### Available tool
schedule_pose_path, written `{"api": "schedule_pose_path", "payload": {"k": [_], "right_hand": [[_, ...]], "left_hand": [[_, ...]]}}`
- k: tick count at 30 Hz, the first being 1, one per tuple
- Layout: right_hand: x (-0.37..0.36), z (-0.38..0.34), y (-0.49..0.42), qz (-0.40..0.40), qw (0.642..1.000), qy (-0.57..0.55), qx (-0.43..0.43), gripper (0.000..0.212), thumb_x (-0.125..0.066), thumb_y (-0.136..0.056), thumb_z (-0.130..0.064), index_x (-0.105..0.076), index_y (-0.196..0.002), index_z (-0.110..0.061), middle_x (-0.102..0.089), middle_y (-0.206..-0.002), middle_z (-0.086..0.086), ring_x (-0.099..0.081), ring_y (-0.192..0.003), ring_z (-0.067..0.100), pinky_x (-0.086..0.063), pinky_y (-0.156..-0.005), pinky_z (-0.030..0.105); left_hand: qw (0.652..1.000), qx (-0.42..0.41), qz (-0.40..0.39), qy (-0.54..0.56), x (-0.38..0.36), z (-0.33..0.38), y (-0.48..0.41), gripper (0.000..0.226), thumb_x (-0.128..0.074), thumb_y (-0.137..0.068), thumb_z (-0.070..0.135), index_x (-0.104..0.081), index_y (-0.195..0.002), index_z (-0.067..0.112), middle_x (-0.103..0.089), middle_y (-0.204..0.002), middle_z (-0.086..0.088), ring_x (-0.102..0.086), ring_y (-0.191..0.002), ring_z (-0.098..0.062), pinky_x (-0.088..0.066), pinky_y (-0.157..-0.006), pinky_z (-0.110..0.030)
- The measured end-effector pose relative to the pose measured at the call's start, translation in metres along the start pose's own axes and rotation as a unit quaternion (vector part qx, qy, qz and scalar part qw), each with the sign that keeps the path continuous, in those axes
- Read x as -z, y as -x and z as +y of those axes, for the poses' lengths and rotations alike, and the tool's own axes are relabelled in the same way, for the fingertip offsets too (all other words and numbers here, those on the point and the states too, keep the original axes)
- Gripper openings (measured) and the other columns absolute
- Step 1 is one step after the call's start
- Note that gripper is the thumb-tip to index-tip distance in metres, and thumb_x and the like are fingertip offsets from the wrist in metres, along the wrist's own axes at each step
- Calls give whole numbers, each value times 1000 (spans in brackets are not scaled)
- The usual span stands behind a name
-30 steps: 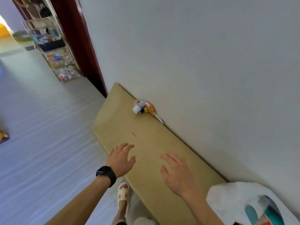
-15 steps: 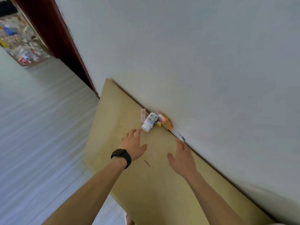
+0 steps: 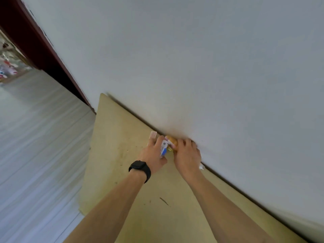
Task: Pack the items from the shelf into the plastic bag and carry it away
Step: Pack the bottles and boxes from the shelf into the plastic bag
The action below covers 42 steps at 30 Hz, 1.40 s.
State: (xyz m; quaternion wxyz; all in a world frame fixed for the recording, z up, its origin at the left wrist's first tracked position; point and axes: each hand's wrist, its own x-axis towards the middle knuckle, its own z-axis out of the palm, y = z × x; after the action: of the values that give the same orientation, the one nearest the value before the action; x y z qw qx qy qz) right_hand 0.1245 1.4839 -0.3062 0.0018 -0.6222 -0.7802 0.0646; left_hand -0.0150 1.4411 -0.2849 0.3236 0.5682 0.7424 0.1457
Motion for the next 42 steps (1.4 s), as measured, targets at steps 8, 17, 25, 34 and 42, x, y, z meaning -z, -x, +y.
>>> {"api": "schedule_pose_path", "payload": {"k": [8,17,25,34,42], "right_hand": [[53,43,69,60,984,-160,-46,26,-65,-92,-31,-48,-99,-12,-62,-75,5,-61,-61,30,-46,-53,37],[154,152,256,34,586,-732,-347,24,-60,-97,-28,-61,-116,-14,-70,-112,14,-71,-97,36,-57,-87,47],[212,281,401,6,455,-833,-315,46,-75,-83,-32,-57,-124,-22,-69,-107,11,-58,-59,20,-40,-54,29],[237,441,583,85,540,-770,-329,42,-67,-91,-26,-50,-129,-17,-69,-94,13,-44,-58,22,-39,-49,31],[191,510,618,68,547,-702,-450,45,-67,-93,-25,-39,-128,-20,-58,-68,10,-42,-47,15,-37,-44,28]], "left_hand": [[950,99,70,287,26,17,79,63,-69,-75,13,-36,-120,42,-59,-107,2,-63,-76,-12,-48,-55,-20],[943,44,-1,330,-11,154,184,57,-68,-82,10,-37,-123,37,-60,-98,11,-69,-79,-16,-61,-67,-38],[953,-55,-55,293,-123,315,289,56,-68,-85,11,-38,-128,31,-59,-107,9,-66,-85,-12,-61,-72,-44],[932,-261,-88,238,-235,470,421,61,-70,-80,23,-40,-132,35,-59,-117,8,-63,-92,0,-52,-71,-15],[871,-356,-196,-274,-331,498,438,62,-55,-84,48,-25,-137,41,-35,-146,-4,-61,-99,-32,-54,-73,-38]]}}
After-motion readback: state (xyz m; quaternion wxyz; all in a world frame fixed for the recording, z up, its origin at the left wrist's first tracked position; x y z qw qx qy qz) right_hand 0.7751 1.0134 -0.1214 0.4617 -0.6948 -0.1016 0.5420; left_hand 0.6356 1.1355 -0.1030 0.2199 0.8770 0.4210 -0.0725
